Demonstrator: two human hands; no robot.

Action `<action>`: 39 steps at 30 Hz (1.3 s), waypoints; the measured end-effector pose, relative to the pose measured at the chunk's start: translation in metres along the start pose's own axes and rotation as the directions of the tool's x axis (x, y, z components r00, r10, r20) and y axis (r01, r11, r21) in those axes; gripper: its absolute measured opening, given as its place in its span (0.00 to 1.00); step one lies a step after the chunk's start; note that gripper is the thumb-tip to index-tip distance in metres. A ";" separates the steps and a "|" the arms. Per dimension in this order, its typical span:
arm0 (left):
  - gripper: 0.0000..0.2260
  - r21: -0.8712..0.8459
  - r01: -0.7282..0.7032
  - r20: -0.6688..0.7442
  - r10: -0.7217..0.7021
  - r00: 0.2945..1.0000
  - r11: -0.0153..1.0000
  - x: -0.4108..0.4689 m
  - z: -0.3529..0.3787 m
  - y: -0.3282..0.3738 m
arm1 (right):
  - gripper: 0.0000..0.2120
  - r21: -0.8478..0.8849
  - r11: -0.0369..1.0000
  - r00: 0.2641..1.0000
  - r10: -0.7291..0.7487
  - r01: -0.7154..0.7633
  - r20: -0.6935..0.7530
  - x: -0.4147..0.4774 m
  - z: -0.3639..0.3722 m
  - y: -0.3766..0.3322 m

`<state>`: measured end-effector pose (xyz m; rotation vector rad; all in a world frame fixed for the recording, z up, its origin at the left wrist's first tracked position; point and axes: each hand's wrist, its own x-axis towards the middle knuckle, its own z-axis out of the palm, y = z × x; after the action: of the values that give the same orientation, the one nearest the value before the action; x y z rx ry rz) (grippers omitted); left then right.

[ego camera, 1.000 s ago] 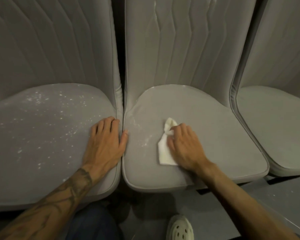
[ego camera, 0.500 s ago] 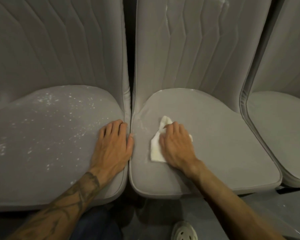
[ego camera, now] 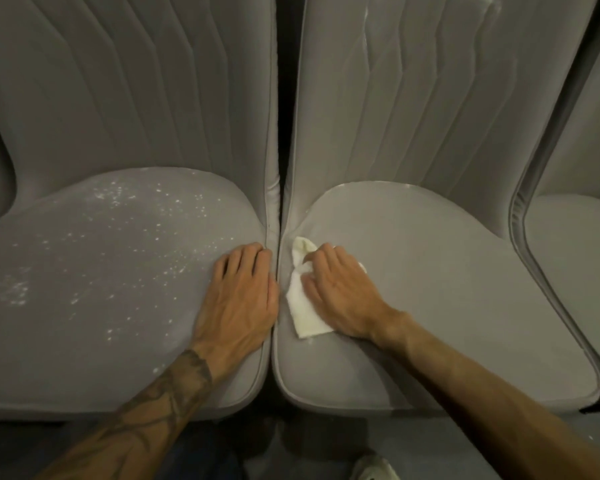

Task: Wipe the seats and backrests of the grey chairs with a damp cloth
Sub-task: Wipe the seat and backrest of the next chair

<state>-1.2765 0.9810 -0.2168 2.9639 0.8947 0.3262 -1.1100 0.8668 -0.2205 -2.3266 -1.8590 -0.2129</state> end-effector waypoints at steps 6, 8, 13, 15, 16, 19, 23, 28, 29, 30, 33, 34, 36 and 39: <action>0.23 0.010 -0.001 0.037 0.001 0.999 1.000 0.000 -0.001 -0.001 | 0.15 -0.114 0.983 0.987 0.152 -0.146 0.054 0.066 0.005 0.019; 0.22 -0.006 0.004 0.030 -0.004 1.000 1.000 0.000 0.000 -0.001 | 0.15 -0.058 0.991 0.992 0.123 -0.122 0.025 0.066 0.010 0.010; 0.20 -0.043 0.010 0.002 -0.010 1.000 0.999 0.000 -0.002 -0.001 | 0.15 -0.002 0.999 0.998 -0.049 0.049 0.041 0.050 0.006 0.012; 0.19 -0.061 0.008 -0.010 -0.008 1.000 0.998 0.000 -0.002 -0.001 | 0.15 -0.053 0.998 0.999 0.027 -0.024 0.048 0.066 0.005 0.009; 0.18 -0.075 0.007 -0.015 -0.008 1.000 0.997 0.000 -0.001 -0.002 | 0.15 -0.077 0.996 0.998 0.045 -0.042 0.043 0.069 0.006 0.005; 0.20 -0.083 -0.010 0.000 0.010 1.000 0.997 0.000 -0.001 -0.003 | 0.13 -0.011 0.994 0.994 -0.107 0.107 0.013 0.042 0.005 -0.007; 0.24 -0.078 -0.016 0.044 0.019 0.999 0.997 0.000 -0.006 -0.002 | 0.13 0.048 0.987 0.986 -0.159 0.156 0.050 0.032 0.000 -0.004; 0.21 -0.072 -0.023 0.043 0.026 0.999 0.997 -0.001 -0.005 -0.004 | 0.13 -0.038 0.999 0.998 -0.005 0.008 0.064 0.045 -0.004 -0.018; 0.19 -0.066 -0.021 0.048 0.024 0.999 0.998 0.000 -0.003 -0.005 | 0.13 -0.012 0.999 0.998 -0.041 0.042 0.057 0.032 -0.007 -0.024; 0.19 -0.067 -0.018 0.051 0.021 0.998 0.998 0.000 -0.003 -0.005 | 0.13 0.015 0.996 0.995 -0.088 0.088 0.056 0.014 -0.010 -0.032; 0.21 -0.058 -0.004 0.048 0.007 0.999 0.998 0.000 -0.003 -0.005 | 0.14 0.082 0.980 0.976 -0.188 0.179 0.113 -0.040 -0.024 -0.046; 0.22 -0.052 -0.004 0.051 0.007 0.999 0.999 -0.001 -0.005 -0.005 | 0.15 0.089 0.976 0.968 -0.210 0.199 0.138 -0.052 -0.028 -0.047; 0.23 -0.055 -0.004 0.055 0.007 0.998 0.999 -0.001 -0.008 -0.004 | 0.15 0.080 0.980 0.967 -0.192 0.180 0.170 -0.054 -0.034 -0.044; 0.23 -0.067 0.001 0.054 0.003 0.999 0.998 -0.002 -0.009 -0.002 | 0.14 -0.016 1.000 0.988 -0.023 0.026 0.151 -0.020 -0.035 -0.048</action>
<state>-1.2811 0.9817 -0.2090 2.8973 0.8591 0.2687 -1.1613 0.8511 -0.1888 -2.3935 -1.9621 -0.0577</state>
